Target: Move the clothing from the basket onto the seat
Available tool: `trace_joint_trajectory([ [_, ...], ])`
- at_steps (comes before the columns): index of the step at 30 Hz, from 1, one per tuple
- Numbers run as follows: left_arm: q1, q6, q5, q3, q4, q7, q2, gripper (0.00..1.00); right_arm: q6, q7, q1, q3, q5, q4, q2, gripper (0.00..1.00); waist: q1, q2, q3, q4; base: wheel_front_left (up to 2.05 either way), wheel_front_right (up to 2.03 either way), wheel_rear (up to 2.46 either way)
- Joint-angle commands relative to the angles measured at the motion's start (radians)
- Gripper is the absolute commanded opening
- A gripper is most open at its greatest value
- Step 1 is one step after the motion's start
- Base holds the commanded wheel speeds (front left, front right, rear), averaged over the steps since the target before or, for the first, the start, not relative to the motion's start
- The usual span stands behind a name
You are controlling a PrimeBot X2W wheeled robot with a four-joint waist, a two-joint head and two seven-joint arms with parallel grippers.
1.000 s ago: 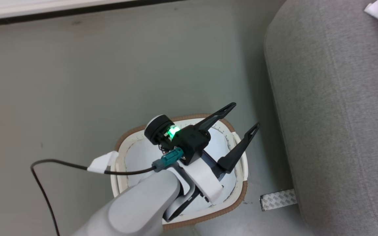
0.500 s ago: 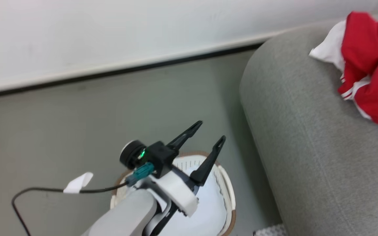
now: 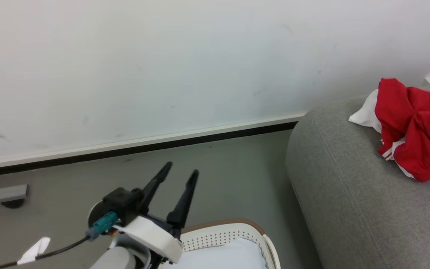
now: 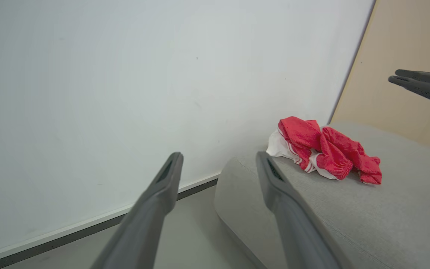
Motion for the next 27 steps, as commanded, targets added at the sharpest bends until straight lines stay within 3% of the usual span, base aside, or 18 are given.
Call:
trace_joint_trajectory([
  [1, 0.032, 0.006, -0.01, 0.021, 0.002, 0.0, 0.004, 1.0, -0.002, -0.019, 0.029, -0.016, -0.01, -0.014, 0.01, 1.0, 0.0003, 0.0, -0.03, 0.033, 0.0, 0.0, 0.0],
  [8, 0.145, 0.018, -0.018, 0.167, -0.028, 0.0, 0.013, 1.0, -0.002, -0.096, 0.17, -0.17, -0.084, -0.119, 0.084, 1.0, 0.0003, 0.0, -0.057, 0.062, 0.0, 0.0, 0.0],
  [14, 0.236, 0.04, 0.027, 0.28, -0.061, 0.0, 0.008, 1.0, -0.002, -0.114, 0.35, -0.343, -0.183, -0.23, 0.202, 1.0, 0.0003, 0.0, -0.066, 0.069, 0.0, 0.0, 0.0],
  [22, 0.367, 0.05, 0.109, 0.416, -0.089, 0.0, -0.067, 1.0, -0.002, -0.114, 0.602, -0.447, -0.252, -0.363, 0.396, 1.0, 0.0003, 0.0, -0.068, 0.049, 0.0, 0.0, 0.0],
  [27, 0.427, 0.015, 0.196, 0.485, -0.099, 0.0, -0.127, 1.0, -0.002, -0.115, 0.689, -0.472, -0.327, -0.405, 0.477, 1.0, 0.0003, 0.0, -0.06, 0.037, 0.0, 0.0, 0.0],
])
